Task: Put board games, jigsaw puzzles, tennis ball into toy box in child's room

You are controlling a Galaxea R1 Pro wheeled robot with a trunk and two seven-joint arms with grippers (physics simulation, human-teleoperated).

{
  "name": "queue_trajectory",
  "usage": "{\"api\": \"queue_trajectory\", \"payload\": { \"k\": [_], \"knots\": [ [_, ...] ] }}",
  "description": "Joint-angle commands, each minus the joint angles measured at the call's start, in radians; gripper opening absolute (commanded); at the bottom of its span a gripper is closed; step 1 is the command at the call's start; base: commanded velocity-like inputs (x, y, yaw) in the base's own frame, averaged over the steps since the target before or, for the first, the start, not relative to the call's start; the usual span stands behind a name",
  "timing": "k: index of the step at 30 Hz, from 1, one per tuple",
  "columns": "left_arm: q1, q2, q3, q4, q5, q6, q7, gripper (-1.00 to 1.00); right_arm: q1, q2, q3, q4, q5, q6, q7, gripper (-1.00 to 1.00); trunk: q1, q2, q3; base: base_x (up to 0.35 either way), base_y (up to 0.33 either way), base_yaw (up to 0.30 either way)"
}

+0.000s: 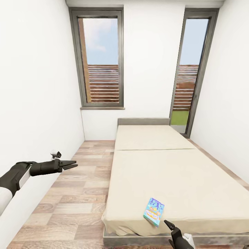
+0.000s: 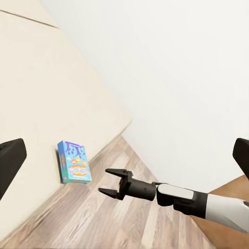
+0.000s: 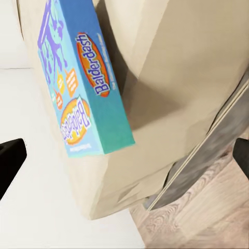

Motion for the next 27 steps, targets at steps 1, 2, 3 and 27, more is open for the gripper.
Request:
{"api": "queue_trajectory", "payload": {
  "k": [1,2,3,27],
  "knots": [
    [-0.001,0.001,-0.007,0.0,0.005,0.011,-0.003,1.0,-0.001,0.0,-0.005,-0.001,-0.009,0.014,0.002,1.0,0.004,-0.008,-0.004,0.0,0.0,0.0],
    [-0.001,0.001,-0.007,0.0,0.005,0.011,-0.003,1.0,-0.001,0.002,-0.005,-0.002,-0.015,0.019,0.003,1.0,0.008,-0.015,-0.007,0.0,0.0,0.0],
    [-0.001,0.001,-0.006,0.0,0.005,0.011,-0.003,1.0,-0.001,0.007,-0.005,-0.004,-0.018,0.02,0.004,1.0,0.012,-0.022,-0.011,0.0,0.0,0.0],
    [-0.001,-0.002,-0.005,0.001,0.005,0.011,-0.003,1.0,-0.002,0.08,-0.004,-0.012,-0.107,0.079,0.003,1.0,0.038,-0.071,-0.033,0.0,0.0,0.0]
  ]
}}
